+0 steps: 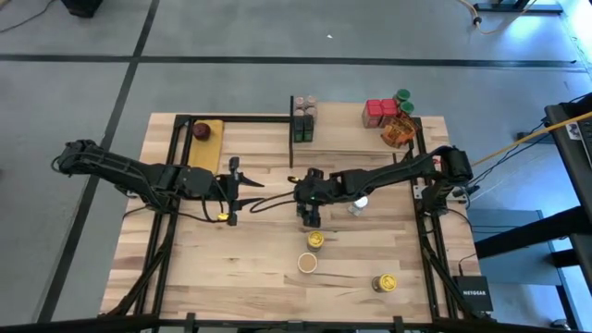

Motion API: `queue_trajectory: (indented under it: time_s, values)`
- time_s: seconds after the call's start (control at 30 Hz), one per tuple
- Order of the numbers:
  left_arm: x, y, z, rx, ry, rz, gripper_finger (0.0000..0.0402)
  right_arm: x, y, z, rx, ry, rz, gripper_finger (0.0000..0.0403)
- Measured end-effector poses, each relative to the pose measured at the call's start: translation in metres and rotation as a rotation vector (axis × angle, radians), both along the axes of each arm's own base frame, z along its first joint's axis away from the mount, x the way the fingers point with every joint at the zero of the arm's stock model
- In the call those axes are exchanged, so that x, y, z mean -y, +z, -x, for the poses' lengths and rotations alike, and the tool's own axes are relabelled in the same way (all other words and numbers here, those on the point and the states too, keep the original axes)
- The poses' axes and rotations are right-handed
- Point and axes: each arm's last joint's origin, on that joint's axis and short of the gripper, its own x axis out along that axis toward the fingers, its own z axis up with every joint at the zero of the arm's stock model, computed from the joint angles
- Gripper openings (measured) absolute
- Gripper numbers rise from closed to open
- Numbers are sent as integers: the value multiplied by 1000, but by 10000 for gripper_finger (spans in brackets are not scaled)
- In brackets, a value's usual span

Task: Shelf spices
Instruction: Put the black seasoning can on the shelf and align it with the other black seasoning cans

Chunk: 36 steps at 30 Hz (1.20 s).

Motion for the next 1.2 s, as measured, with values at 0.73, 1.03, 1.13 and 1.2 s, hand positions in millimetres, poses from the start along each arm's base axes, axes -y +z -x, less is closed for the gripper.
queue_trajectory:
  time_s: [0.73, 1.03, 1.13, 1.2]
  values:
    - [0, 0, 0, 3, -2, -7, 150, 0, -24, -5, -80, 5, 9, 273]
    - [0, 0, 0, 2, -5, -15, 150, 2, 22, 17, -20, -2, 24, 269]
    - [0, 0, 0, 2, -4, -14, 150, 4, 46, 30, 19, -35, 77, 269]
    - [0, 0, 0, 2, -4, -14, 150, 7, 62, 40, 53, -54, 114, 269]
